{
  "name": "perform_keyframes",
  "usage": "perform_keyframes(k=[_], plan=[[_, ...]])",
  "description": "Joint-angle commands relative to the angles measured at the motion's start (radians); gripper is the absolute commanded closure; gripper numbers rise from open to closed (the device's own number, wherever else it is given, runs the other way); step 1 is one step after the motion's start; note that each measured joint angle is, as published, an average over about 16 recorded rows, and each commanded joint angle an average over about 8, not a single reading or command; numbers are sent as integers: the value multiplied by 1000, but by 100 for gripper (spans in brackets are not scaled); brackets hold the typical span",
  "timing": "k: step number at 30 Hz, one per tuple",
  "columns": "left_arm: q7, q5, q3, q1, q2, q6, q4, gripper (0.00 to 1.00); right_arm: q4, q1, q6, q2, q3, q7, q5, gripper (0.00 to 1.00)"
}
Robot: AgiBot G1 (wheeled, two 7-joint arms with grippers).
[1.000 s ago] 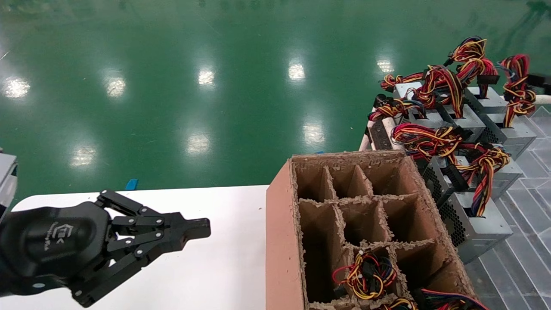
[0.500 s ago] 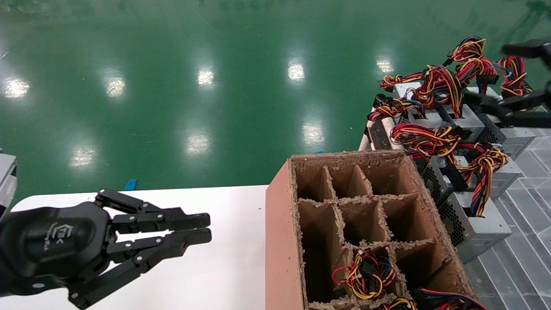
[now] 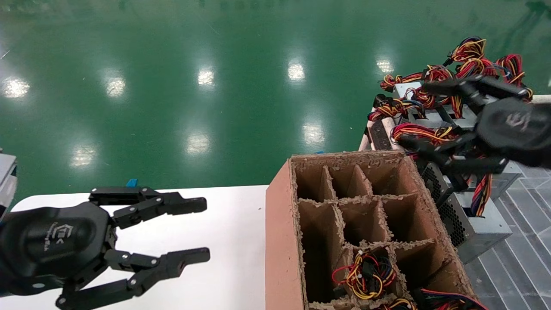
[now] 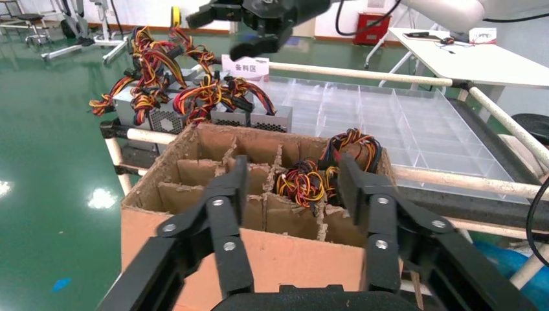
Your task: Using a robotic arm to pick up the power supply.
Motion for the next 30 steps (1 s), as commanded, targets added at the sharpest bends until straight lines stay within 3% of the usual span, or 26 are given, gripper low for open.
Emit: perform_keyframes(k=[1, 20, 30], plan=[[0, 0, 0, 0, 0, 0, 0, 0, 40, -31, -4, -3, 0, 20, 27, 0], [0, 0, 0, 0, 0, 0, 0, 0, 406, -316, -39, -29, -1, 206, 270, 0], [0, 0, 0, 0, 0, 0, 0, 0, 445, -347, -44, -32, -2, 221, 299, 0]])
